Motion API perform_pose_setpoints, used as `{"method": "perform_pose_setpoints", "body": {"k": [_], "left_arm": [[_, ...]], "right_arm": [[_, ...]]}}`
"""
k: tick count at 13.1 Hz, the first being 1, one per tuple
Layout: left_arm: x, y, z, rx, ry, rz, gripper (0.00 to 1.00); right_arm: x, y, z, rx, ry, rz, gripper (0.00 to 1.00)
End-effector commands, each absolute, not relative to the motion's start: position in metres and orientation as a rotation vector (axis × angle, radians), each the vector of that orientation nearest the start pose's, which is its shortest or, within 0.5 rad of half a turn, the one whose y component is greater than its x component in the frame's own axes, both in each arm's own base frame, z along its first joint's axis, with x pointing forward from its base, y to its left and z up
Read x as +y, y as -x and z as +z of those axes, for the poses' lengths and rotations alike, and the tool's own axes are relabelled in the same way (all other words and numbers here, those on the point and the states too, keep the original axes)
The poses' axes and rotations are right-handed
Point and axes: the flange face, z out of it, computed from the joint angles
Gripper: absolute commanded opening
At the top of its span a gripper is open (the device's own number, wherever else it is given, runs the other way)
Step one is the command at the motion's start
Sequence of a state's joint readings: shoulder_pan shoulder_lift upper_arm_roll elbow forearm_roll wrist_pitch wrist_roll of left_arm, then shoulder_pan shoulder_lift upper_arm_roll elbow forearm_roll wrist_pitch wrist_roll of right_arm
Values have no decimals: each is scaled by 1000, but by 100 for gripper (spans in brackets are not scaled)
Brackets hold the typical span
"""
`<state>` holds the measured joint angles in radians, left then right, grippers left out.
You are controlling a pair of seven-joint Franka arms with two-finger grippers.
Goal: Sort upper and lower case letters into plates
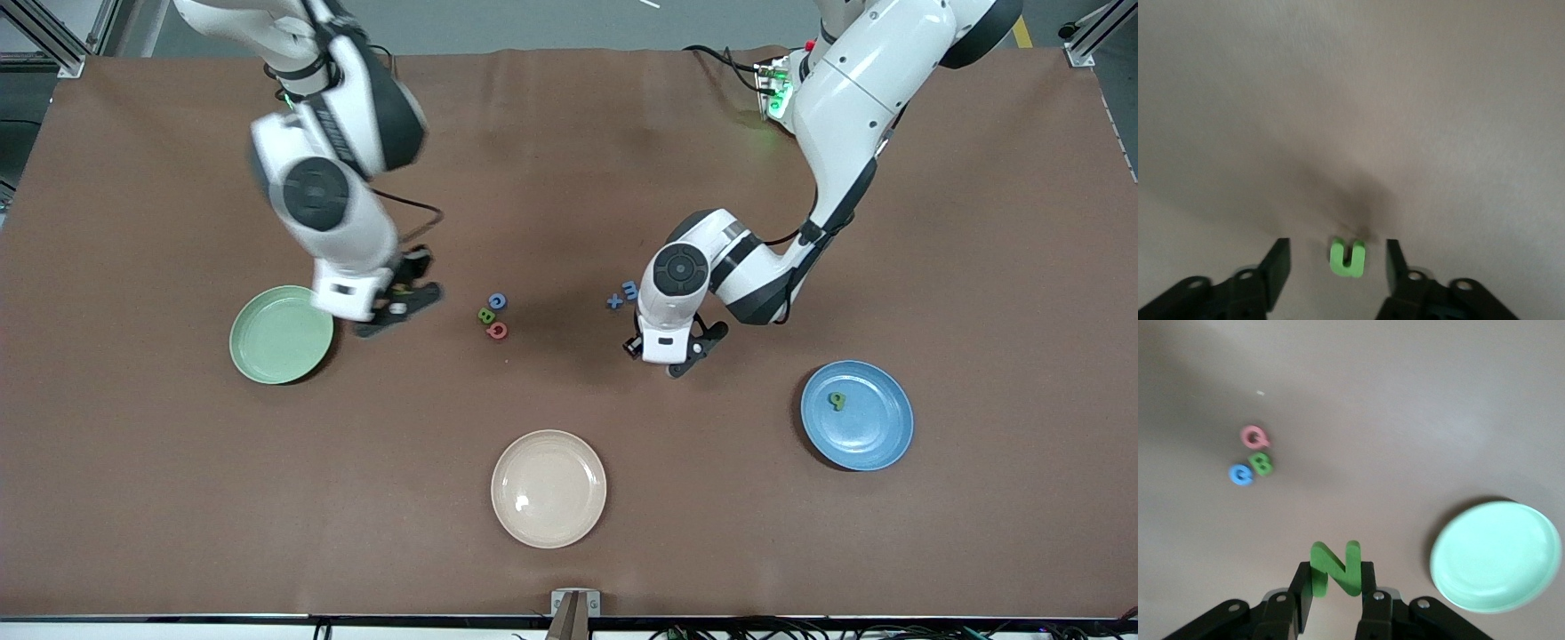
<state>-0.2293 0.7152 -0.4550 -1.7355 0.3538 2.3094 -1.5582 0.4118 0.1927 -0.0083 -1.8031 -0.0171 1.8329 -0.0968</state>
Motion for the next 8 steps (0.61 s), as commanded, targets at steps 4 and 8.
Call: {"method": "perform_pose_setpoints", "body": {"k": [4,8], "left_arm": [[-397,-525,177,-1106,2907,106,58],[-395,-525,176,-1123,2900,105,16]], "right_arm": [[64,-556,374,-822,3014,293,7],[-23,-549,304,-906,2987,164,7]]}}
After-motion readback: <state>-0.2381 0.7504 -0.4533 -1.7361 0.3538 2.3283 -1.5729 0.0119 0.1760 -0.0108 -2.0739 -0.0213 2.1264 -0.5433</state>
